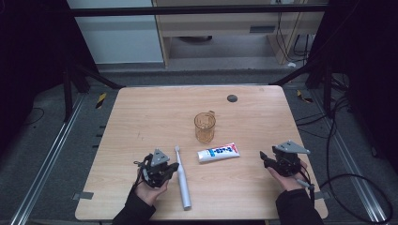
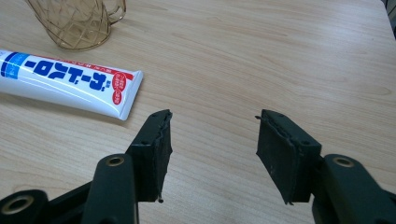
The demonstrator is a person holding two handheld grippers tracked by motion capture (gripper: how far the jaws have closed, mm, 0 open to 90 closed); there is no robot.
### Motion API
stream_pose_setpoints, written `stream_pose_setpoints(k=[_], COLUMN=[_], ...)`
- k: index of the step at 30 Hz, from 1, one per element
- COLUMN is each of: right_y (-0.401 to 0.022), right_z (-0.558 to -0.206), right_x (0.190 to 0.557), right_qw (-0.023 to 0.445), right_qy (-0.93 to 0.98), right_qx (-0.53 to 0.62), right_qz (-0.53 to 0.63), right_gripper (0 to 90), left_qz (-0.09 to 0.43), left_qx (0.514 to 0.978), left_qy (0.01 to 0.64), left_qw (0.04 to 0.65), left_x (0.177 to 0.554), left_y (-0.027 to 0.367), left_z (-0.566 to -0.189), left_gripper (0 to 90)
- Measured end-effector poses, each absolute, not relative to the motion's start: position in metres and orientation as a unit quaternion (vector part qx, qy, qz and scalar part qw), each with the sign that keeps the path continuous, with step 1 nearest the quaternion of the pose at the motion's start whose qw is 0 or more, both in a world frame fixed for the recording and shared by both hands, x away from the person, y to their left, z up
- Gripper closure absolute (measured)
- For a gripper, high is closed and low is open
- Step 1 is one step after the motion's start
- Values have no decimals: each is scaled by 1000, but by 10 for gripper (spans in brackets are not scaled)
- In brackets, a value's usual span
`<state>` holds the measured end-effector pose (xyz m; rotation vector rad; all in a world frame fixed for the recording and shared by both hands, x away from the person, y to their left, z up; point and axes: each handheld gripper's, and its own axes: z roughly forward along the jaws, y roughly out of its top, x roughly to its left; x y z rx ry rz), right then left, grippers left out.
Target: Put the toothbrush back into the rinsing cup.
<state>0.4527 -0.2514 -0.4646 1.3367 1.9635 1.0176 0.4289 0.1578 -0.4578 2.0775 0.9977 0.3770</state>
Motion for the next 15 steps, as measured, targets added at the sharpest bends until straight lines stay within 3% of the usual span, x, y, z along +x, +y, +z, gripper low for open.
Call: stream_pose_setpoints(k=[15], right_y=[-250], right_z=[-466], right_x=[452], right_qw=[273], right_qy=[732], right_qx=[498], right_qz=[377], right_gripper=[442], left_qz=[120], left_qx=[855], left_qy=[351], left_qw=[361], left_x=[404], left_y=[128], left_z=[-471], left_gripper=[895])
